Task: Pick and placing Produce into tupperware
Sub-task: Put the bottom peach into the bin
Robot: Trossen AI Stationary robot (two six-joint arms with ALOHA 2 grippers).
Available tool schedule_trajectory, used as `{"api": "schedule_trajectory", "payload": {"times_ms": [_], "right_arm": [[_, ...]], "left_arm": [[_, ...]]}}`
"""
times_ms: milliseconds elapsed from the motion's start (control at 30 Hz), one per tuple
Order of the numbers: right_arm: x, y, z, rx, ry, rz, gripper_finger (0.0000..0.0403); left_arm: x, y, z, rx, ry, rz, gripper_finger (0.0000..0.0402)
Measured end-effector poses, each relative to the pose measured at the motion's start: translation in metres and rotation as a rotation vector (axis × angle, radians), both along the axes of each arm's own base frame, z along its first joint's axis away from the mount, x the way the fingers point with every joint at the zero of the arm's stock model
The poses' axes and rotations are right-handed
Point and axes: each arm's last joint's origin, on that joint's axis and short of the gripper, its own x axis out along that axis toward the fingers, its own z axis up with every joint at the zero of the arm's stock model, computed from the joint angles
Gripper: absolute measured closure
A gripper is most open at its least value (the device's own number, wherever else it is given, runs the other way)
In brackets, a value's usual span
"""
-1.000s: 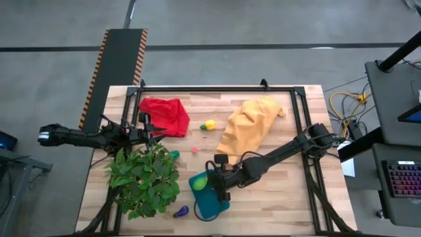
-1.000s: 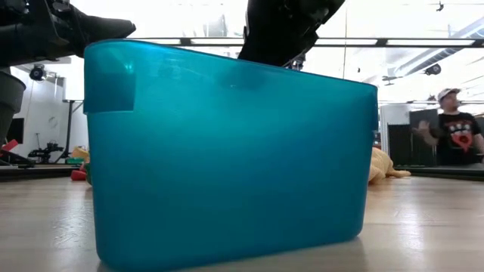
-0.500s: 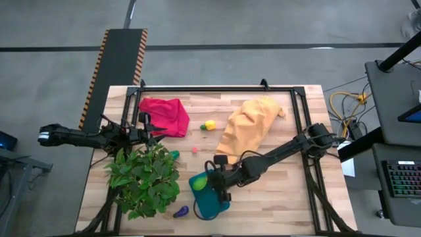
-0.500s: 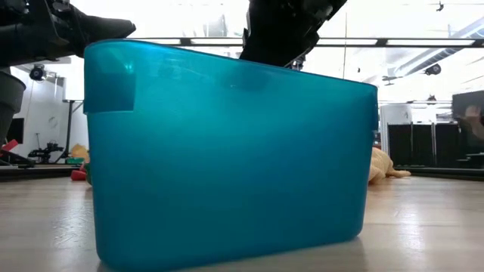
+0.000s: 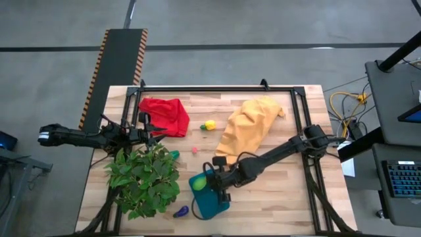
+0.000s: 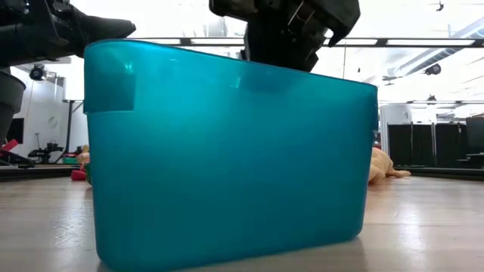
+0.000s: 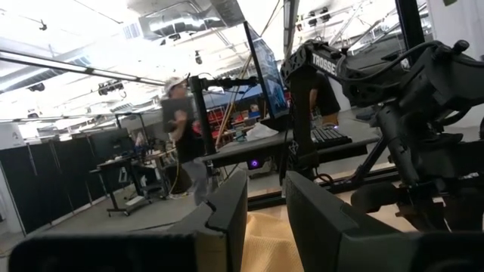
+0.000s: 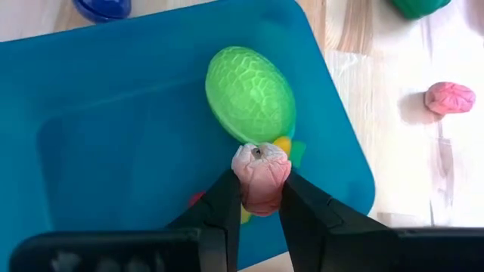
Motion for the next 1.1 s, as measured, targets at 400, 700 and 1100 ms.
{"api": "schedule_trajectory", "payload": {"times_ms": [400, 700, 1100], "right_arm": [[0.007, -0.013, 0.001, -0.022, -0.024, 0.008, 0.0333], [0.007, -0.013, 0.000, -0.018, -0.018, 0.012, 0.0333], [0.006, -0.014, 0.000, -0.029, -0.008, 0.024, 0.0333]], "left_arm": [[0.000, 0.000, 0.000, 0.000, 0.000, 0.001, 0.0323], [0.000, 0.000, 0.000, 0.000, 0.003, 0.000, 0.0323], [0.000, 0.000, 0.000, 0.000, 0.001, 0.001, 0.0323]]}}
